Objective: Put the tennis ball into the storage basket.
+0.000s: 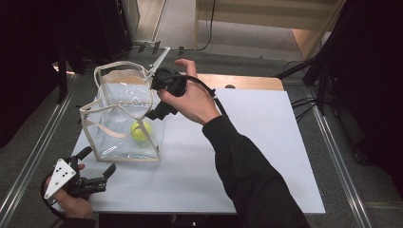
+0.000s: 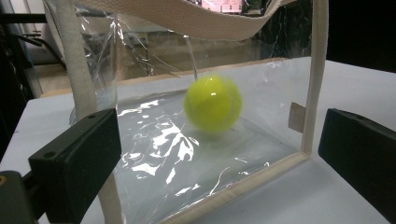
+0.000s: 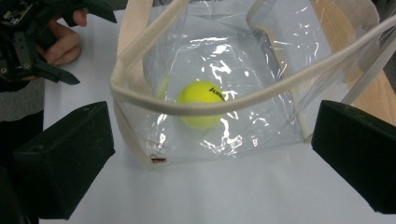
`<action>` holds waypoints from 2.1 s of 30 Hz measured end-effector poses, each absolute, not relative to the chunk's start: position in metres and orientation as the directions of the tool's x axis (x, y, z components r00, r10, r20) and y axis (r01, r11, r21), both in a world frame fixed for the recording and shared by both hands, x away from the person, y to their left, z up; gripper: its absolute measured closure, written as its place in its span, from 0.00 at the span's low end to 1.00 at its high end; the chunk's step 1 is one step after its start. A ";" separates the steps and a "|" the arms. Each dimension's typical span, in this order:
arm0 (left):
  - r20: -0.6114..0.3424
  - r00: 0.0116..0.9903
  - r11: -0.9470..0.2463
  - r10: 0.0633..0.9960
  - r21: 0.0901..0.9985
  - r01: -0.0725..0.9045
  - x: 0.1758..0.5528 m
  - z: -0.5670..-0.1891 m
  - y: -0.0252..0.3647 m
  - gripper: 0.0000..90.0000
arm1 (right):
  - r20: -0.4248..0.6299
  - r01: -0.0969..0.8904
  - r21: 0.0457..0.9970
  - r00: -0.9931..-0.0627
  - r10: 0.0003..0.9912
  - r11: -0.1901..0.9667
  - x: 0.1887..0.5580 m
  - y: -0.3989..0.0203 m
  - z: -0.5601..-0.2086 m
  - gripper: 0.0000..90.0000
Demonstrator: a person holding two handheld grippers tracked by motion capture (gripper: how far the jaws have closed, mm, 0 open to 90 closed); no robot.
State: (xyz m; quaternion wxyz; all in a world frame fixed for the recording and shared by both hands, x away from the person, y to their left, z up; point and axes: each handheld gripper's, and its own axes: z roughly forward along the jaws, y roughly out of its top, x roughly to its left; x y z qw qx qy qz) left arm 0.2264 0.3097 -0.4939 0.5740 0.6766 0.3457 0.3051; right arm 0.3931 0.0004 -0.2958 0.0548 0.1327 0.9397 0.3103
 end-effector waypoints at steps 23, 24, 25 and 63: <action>0.024 0.576 -0.108 0.817 0.988 0.114 0.226 -0.494 0.309 0.00 | -0.021 0.227 0.642 -0.950 0.313 0.733 0.375 -0.029 -0.335 0.00; 0.024 0.575 -0.109 0.818 0.988 0.114 0.226 -0.494 0.309 0.00 | -0.025 0.221 0.641 -0.951 0.308 0.735 0.375 -0.029 -0.337 0.00; 0.023 0.575 -0.108 0.818 0.988 0.114 0.226 -0.494 0.309 0.00 | -0.017 0.233 0.640 -0.948 0.316 0.733 0.373 -0.029 -0.339 0.00; 0.029 0.576 -0.115 0.817 0.987 0.115 0.226 -0.494 0.308 0.00 | -0.009 0.216 0.733 -0.945 0.326 0.645 0.340 -0.060 -0.409 0.00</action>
